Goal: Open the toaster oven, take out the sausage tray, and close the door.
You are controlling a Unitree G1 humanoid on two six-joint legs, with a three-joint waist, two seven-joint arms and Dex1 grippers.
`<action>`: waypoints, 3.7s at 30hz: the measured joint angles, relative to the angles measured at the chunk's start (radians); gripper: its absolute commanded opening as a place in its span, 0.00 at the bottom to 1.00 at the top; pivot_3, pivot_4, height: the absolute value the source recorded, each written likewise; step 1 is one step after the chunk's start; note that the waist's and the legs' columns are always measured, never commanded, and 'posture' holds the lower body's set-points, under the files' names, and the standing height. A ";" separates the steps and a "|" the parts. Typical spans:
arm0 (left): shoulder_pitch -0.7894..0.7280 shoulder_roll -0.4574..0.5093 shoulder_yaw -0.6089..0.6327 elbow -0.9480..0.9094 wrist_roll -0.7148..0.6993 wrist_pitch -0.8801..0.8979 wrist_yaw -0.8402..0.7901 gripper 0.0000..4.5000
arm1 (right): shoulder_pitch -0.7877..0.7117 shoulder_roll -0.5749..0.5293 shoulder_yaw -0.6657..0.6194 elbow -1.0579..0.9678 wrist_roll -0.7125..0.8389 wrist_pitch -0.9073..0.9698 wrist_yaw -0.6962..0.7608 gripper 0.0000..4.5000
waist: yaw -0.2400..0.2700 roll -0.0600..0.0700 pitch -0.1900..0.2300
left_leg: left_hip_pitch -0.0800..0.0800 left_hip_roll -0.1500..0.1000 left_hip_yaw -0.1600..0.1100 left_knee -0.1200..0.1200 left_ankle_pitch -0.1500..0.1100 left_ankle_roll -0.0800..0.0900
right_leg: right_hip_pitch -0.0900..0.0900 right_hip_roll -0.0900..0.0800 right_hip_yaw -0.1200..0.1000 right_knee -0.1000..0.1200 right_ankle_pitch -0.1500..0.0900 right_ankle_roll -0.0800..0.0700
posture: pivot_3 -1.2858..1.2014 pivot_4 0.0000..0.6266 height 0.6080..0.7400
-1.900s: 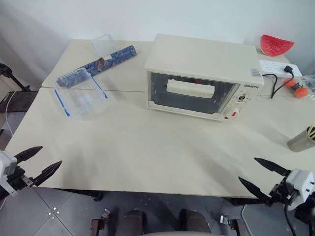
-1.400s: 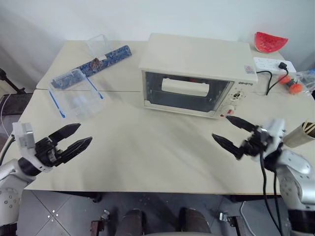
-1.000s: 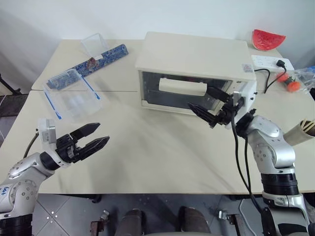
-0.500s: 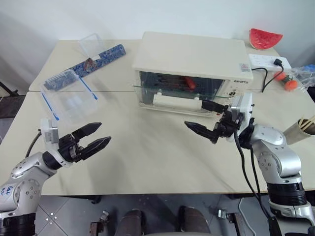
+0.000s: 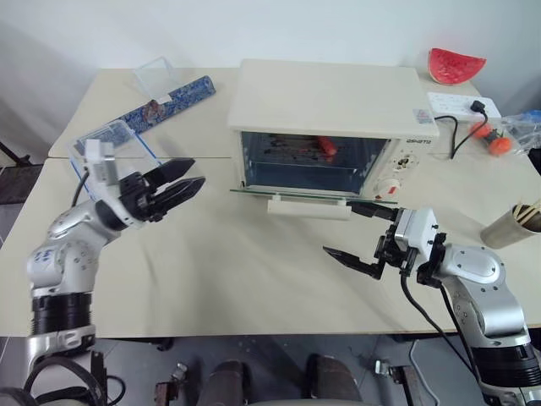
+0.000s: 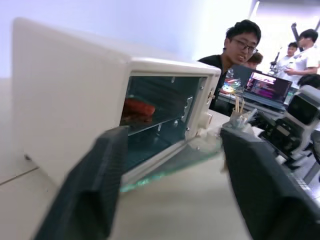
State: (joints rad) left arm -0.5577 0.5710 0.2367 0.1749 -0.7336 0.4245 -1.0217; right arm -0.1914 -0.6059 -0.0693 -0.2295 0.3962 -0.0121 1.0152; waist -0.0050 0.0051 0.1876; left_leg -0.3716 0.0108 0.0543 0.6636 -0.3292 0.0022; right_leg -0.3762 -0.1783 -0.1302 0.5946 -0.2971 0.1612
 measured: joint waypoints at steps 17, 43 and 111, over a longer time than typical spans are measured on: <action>-0.221 -0.216 -0.150 0.333 0.229 -0.205 -0.082 0.01 | 0.083 -0.001 0.008 -0.050 -0.057 -0.043 -0.094 1.00 | 0.005 -0.002 0.000 | -0.001 0.000 0.001 0.003 0.000 0.001 | 0.000 0.000 0.000 0.000 0.000 0.000 | 0.52 0.24 1.00; 0.009 -0.164 -0.185 0.271 0.329 -0.334 -0.181 0.01 | 0.491 -0.067 -0.392 0.045 -0.030 -0.225 -0.043 1.00 | 0.029 -0.004 0.000 | 0.000 0.003 0.009 0.017 -0.002 0.004 | 0.003 0.000 0.005 0.001 0.004 -0.003 | 0.52 0.24 1.00; -0.218 -0.236 -0.190 0.314 0.262 -0.144 -0.117 0.01 | 0.196 -0.047 -0.076 0.042 -0.120 -0.222 -0.011 1.00 | 0.033 -0.006 0.001 | -0.003 0.003 0.010 0.018 -0.003 0.004 | 0.000 0.002 0.004 0.000 0.005 -0.002 | 0.52 0.24 1.00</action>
State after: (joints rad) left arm -0.7757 0.3351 0.0467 0.4889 -0.4716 0.2803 -1.1390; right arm 0.0045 -0.6524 -0.1453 -0.1875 0.2764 -0.2344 1.0044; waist 0.0284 -0.0006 0.1890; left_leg -0.3750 0.0143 0.0638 0.6813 -0.3325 0.0060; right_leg -0.3761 -0.1766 -0.1259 0.5945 -0.2926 0.1588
